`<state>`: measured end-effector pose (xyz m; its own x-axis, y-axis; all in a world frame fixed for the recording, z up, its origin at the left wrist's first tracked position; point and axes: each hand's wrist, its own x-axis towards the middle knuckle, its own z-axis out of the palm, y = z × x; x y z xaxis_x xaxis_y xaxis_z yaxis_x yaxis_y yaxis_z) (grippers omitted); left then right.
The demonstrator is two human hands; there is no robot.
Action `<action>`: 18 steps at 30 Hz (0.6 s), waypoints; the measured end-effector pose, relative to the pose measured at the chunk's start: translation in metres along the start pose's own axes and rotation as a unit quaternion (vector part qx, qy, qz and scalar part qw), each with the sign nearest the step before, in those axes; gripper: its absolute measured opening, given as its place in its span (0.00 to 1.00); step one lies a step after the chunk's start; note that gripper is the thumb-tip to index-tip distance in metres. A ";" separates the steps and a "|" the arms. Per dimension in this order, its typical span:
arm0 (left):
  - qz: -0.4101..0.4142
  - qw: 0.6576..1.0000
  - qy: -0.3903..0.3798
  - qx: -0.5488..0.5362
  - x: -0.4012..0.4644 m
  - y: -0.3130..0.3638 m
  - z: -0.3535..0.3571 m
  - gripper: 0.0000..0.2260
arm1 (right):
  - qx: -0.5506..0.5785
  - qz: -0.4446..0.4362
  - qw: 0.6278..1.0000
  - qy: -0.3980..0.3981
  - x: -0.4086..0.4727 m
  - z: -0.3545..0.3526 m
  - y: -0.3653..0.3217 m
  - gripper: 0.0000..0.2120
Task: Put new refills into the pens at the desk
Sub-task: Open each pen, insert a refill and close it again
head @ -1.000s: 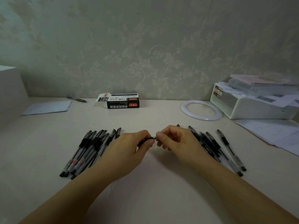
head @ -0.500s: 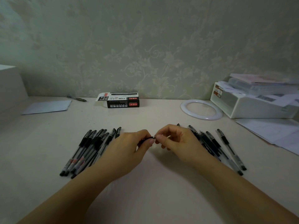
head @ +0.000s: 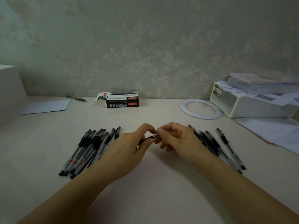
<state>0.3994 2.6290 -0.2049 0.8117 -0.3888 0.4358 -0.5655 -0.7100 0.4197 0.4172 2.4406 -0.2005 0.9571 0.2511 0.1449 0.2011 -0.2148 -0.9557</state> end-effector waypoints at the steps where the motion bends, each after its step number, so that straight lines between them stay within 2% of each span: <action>1: -0.002 1.000 -0.003 -0.003 0.000 0.000 0.000 0.08 | -0.010 0.003 1.000 -0.003 -0.001 0.001 0.000 0.12; 8: 0.003 1.000 -0.015 -0.011 0.000 0.001 -0.003 0.08 | 0.018 -0.007 0.999 0.025 -0.001 0.001 -0.002 0.05; 13: -0.015 1.000 -0.021 0.005 0.000 0.001 -0.005 0.10 | 0.047 0.000 0.993 0.104 0.001 -0.003 -0.002 0.03; 15: -0.021 1.000 -0.021 0.006 0.000 0.001 -0.005 0.10 | -0.044 -0.022 0.990 0.130 0.001 -0.007 0.001 0.01; 18: -0.027 0.999 -0.017 0.009 0.001 0.001 -0.004 0.11 | -0.235 -0.063 0.965 0.094 -0.002 -0.009 0.006 0.04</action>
<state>0.3989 2.6308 -0.2007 0.8453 -0.3699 0.3854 -0.5188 -0.7407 0.4269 0.4187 2.4303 -0.2044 0.9312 0.1369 0.3378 0.3479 -0.6098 -0.7121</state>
